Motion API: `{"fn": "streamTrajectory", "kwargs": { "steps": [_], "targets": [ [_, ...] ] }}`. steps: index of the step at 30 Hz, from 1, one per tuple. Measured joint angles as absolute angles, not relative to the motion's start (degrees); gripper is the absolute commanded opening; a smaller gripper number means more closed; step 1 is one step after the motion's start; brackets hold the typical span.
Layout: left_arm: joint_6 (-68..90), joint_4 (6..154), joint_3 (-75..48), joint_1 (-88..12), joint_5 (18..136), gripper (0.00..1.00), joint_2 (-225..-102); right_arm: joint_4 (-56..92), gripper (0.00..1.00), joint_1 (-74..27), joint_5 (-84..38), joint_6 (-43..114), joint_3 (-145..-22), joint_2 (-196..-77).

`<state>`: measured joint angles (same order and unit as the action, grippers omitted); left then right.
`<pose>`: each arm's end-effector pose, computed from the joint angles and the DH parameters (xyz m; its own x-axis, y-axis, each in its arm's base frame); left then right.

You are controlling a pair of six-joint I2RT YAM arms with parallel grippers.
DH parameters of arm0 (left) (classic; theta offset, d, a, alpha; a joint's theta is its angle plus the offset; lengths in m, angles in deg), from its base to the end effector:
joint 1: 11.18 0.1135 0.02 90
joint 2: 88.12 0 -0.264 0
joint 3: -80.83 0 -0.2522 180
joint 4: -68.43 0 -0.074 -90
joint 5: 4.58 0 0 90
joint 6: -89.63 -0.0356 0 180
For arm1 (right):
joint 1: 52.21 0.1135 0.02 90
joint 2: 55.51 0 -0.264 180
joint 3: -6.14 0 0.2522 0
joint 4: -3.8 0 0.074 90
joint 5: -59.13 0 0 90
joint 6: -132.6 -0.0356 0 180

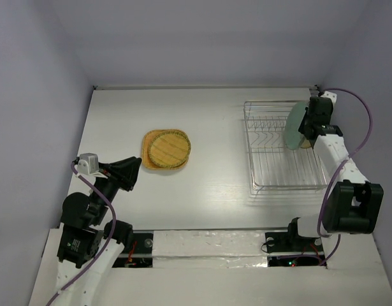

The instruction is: Unload the plates from the dish rack

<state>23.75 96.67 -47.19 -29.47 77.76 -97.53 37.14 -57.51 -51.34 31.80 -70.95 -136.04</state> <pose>0.0471 -0.0206 0.3543 0.0373 -0.4389 -0.8978 0.4918 0.7901 -0.3658 0.3118 -0.0414 0.2945 -0.5171 0.2243 -0.8260 0.4707 0.8805 -0.0556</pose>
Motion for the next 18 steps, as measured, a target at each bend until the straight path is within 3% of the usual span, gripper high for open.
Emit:
{"fn": "streamTrajectory", "kwargs": {
  "steps": [11, 18],
  "targets": [
    [23.79, 96.67, -47.19, -29.47, 77.76, 0.22, -97.53, 48.13, 0.00, -56.94, -51.14, 31.38, -78.54, -126.16],
    [23.81, 96.67, -47.19, -29.47, 77.78, 0.23, -97.53, 48.81, 0.00, -49.71, -44.37, 27.16, -83.96, -118.19]
  ]
}}
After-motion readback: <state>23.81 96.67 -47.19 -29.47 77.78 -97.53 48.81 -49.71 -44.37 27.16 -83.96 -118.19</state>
